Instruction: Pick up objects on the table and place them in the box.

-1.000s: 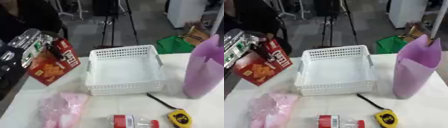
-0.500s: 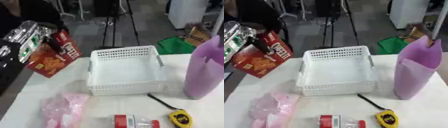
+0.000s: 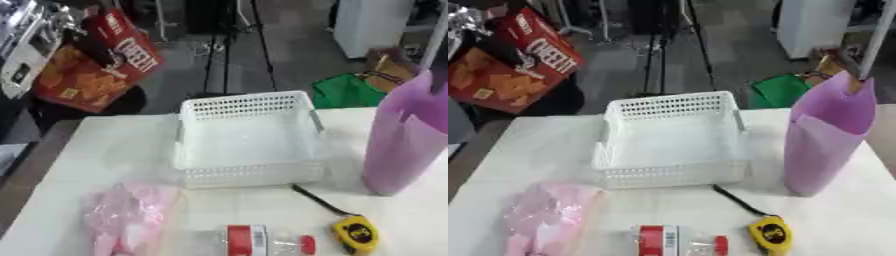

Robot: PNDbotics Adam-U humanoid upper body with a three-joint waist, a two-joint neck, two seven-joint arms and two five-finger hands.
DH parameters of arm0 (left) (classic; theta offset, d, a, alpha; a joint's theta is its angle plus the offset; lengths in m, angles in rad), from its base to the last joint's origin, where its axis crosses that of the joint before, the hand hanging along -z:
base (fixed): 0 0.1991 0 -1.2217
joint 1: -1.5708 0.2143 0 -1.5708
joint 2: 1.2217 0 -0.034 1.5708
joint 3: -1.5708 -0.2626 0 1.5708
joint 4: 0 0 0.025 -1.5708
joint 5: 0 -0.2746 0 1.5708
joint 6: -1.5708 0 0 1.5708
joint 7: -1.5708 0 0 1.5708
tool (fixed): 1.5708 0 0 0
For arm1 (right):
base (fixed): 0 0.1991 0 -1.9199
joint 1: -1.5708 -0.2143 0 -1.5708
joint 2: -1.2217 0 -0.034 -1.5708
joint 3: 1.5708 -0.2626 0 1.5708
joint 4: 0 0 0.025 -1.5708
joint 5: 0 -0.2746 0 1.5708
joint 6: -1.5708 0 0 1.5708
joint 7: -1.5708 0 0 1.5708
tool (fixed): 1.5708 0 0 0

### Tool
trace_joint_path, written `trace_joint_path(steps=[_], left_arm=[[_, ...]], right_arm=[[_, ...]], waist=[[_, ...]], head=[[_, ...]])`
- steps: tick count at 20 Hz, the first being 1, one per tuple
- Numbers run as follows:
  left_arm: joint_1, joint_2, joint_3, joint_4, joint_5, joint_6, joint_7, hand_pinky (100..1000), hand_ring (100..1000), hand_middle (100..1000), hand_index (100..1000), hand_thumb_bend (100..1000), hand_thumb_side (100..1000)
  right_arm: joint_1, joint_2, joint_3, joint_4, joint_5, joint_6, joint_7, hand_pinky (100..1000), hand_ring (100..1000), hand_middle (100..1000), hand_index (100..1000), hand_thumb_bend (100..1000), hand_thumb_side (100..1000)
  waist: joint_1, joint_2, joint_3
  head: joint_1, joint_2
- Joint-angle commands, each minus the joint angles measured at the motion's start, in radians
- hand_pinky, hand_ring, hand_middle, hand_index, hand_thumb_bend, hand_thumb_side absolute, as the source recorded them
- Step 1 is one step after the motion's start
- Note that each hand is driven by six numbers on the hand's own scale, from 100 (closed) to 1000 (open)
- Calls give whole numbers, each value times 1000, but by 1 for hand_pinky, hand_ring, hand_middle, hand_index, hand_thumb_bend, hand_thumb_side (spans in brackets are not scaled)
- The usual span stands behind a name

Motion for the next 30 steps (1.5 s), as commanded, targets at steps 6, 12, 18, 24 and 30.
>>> trace_joint_path(steps=[6, 12, 18, 24, 30], left_arm=[[-44, 35, 14, -122, 31, 75, -68, 615, 578, 399, 513, 111, 360], [-84, -10, -9, -187, 15, 67, -68, 617, 575, 391, 507, 100, 361], [-118, -63, -40, -256, -3, 42, -68, 618, 579, 396, 512, 111, 348], [-125, -92, -56, -289, 3, 37, -68, 616, 575, 390, 507, 100, 356], [-141, -133, -105, -274, 28, 80, -68, 614, 575, 393, 508, 100, 366]], right_arm=[[-3, -27, -2, -19, 6, 6, -7, 751, 755, 711, 696, 100, 795], [-3, -25, -2, -19, 6, 10, -6, 751, 755, 711, 696, 100, 795], [-6, -22, -1, -19, 3, 11, -1, 751, 755, 711, 695, 100, 795], [-9, -18, -1, -19, 0, 13, 1, 751, 756, 710, 695, 100, 796], [-14, -15, 0, -19, -5, 14, 3, 750, 755, 709, 693, 100, 796]], waist=[[-4, -30, 5], [-2, -32, 1], [1, -31, -10], [3, -29, -18], [4, -29, -26]], head=[[-12, 10], [-8, 11], [-52, 11], [-98, 6], [-108, -1]])
